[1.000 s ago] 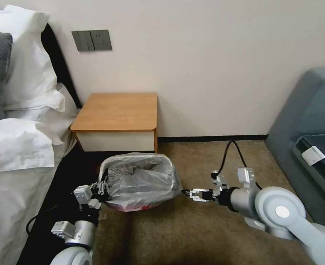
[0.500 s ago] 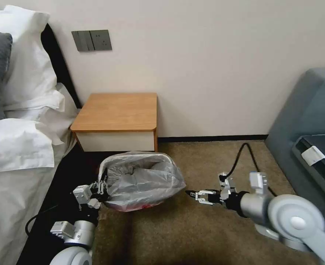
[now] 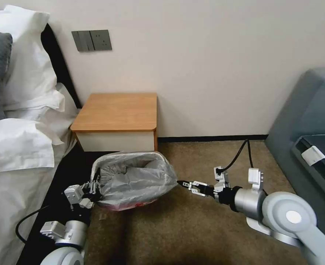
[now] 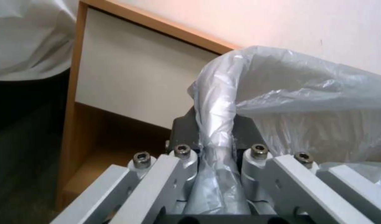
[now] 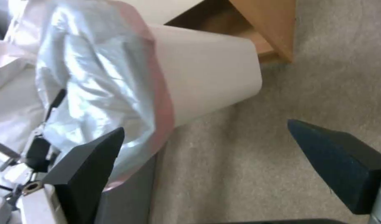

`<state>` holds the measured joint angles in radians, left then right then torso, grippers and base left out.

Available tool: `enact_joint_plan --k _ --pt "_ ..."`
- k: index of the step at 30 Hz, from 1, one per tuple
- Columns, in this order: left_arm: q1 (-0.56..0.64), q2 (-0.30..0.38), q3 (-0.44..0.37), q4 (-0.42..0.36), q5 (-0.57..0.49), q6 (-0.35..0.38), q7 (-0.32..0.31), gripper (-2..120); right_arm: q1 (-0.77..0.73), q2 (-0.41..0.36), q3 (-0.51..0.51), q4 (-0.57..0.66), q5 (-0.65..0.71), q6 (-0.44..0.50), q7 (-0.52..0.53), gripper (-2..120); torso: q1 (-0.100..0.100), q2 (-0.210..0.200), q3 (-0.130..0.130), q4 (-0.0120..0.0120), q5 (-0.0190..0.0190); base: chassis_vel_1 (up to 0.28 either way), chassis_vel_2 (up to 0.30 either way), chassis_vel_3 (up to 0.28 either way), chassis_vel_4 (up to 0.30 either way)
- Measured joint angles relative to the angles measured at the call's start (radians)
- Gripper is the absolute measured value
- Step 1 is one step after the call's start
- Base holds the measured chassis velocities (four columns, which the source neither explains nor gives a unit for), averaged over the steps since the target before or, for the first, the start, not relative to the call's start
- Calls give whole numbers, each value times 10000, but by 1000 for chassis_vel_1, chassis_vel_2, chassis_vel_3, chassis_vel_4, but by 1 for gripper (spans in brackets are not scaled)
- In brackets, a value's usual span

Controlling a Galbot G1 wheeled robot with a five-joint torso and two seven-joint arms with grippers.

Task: Pick up the garbage bag from the table and place it over the trash can.

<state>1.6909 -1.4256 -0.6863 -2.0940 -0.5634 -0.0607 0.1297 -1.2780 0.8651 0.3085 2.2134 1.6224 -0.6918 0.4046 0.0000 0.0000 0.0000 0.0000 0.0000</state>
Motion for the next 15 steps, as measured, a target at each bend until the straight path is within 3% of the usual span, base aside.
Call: enact_joint_plan --k 15 --pt "125 -191 195 -238 286 -12 51 9 891 762 -1003 -1532 -1079 -32 -53 100 0 0 0 -1 -1 0 0 0 0"
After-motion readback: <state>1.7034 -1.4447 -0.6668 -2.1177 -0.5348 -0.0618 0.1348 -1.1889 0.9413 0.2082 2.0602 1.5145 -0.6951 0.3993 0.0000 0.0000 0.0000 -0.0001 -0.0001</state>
